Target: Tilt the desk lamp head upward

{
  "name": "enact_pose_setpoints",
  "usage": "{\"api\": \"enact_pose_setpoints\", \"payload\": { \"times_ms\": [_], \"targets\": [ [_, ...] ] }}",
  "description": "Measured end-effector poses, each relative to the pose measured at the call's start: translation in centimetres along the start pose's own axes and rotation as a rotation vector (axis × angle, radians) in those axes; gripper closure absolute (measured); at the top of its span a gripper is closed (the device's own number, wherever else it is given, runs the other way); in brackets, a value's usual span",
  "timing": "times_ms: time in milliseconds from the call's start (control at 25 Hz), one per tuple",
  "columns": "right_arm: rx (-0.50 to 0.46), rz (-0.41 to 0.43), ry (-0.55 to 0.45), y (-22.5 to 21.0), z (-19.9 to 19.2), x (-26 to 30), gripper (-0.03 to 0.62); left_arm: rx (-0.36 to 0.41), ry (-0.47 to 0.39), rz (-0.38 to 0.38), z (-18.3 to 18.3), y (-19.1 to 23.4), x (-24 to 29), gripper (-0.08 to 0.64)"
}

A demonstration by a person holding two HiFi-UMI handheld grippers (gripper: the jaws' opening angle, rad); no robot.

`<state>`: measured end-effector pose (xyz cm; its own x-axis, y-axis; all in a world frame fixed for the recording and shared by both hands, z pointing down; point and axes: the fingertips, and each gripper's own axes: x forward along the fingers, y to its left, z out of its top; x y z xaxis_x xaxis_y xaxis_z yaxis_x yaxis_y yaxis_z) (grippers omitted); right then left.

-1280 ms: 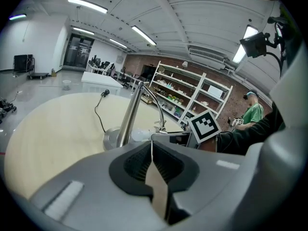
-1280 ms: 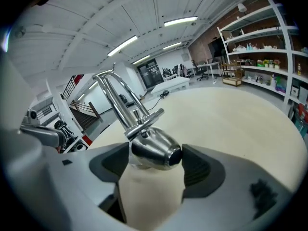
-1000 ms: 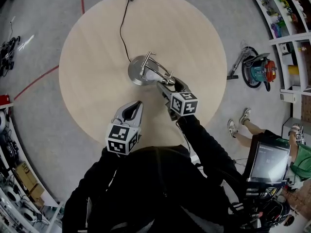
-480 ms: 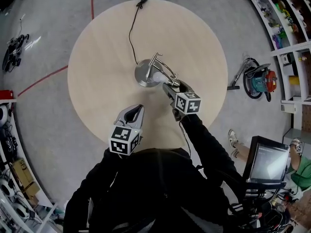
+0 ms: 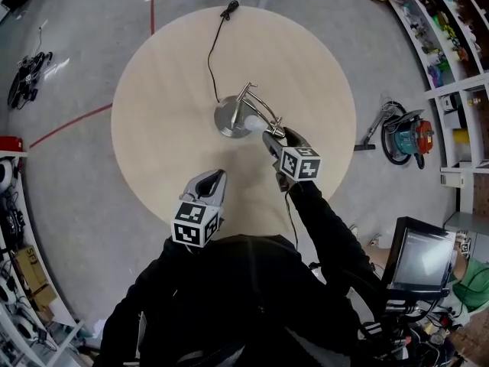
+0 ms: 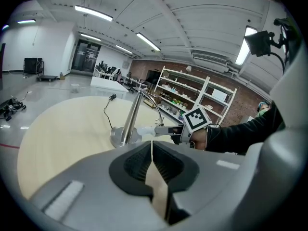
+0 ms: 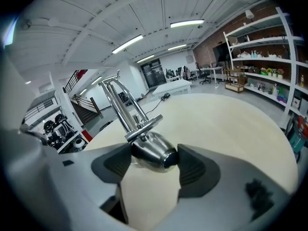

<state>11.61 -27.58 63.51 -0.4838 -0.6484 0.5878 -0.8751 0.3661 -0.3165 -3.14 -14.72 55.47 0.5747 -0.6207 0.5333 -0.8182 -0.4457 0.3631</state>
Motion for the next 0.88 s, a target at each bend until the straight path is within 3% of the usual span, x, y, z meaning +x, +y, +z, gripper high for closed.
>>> {"api": "enact_pose_setpoints", "payload": {
  "times_ms": [280,600,880],
  "targets": [
    [-0.047,-0.023,-0.004,-0.8,0.5,-0.9,0.284,0.0,-0.009,0.007,0.0,-0.4,-0.2,0.546],
    [-0.193,-0.111,-0.013,-1.9,2.1,-3.2,0.288,-0.001,-0.009,0.005,-0.2,0.7,1.7,0.546],
    [-0.31,-0.165,0.001,-1.3,4.3,-5.5,0.29,0.062,-0.026,-0.021,1.7,0.1,3.2,0.546]
  ]
}}
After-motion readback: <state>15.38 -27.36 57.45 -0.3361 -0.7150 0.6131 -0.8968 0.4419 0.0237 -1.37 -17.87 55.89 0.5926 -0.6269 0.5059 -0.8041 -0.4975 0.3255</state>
